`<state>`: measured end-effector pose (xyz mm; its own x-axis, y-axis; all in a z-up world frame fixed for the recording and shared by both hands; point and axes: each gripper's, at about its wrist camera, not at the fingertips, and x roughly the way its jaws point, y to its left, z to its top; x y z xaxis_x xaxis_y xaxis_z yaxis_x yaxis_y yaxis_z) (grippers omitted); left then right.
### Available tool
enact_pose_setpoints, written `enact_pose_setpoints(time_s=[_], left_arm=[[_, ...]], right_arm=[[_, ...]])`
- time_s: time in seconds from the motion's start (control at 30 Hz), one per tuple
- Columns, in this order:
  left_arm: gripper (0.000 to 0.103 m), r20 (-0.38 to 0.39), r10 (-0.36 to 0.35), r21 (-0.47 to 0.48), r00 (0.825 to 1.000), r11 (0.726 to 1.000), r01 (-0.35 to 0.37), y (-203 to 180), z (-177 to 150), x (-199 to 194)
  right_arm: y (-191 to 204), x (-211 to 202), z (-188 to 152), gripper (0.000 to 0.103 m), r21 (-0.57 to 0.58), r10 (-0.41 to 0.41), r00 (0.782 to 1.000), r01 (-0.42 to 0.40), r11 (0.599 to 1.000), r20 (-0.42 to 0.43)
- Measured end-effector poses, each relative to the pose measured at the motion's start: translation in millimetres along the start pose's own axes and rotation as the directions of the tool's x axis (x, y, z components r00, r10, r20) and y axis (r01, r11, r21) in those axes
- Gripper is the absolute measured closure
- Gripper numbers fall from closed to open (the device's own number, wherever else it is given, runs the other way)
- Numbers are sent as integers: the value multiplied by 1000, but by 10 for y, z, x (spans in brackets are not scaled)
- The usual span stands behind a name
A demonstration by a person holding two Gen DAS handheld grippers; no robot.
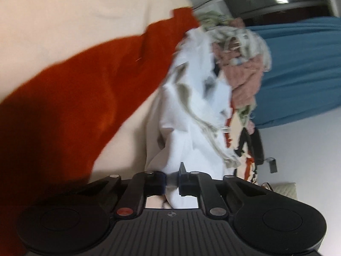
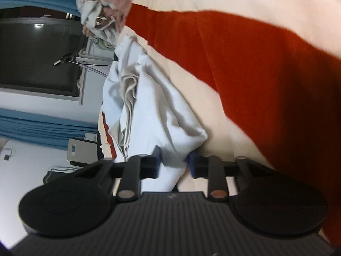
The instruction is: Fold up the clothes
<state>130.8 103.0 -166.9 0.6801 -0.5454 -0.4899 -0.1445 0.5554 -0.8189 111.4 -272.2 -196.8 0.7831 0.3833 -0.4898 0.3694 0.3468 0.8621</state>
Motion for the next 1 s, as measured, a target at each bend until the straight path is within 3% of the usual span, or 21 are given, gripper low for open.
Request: enact_pose_setpoints(time_s=[0.2,0.3,0.47,0.6,0.67,0.77,1.0], left_arm=[[97,109,-125,126,986,986,111,-334,-144,-505],[97,137,-159,201,978,971,129,-480,-366,-890],[97,186,-210,180,960,968,177,-417,-889,-1576],[97,202,-213,174,956,968,179,-260,-1279,-2018],[97,208,-194,173,959,972,159,-243,-1371,-2103],[96,217,-197,162,956,973,164,-273,-1340,-2134],[96,190,-180,214,965,967,138,-665,-900,-1823]], right_arm=[[309,-367,-113,92,-173,100,993,-88,981,63],[570,-763,-276,92,-355,153,982,-104,929,111],[501,-1547,-700,92,-445,254,956,-164,880,150],[289,-2064,-1108,92,-485,292,937,-168,858,192],[284,-2195,-1267,92,-519,291,927,-132,845,237],[259,-2269,-1359,92,-536,278,924,-99,838,263],[525,-1921,-986,92,-476,231,917,-53,878,325]])
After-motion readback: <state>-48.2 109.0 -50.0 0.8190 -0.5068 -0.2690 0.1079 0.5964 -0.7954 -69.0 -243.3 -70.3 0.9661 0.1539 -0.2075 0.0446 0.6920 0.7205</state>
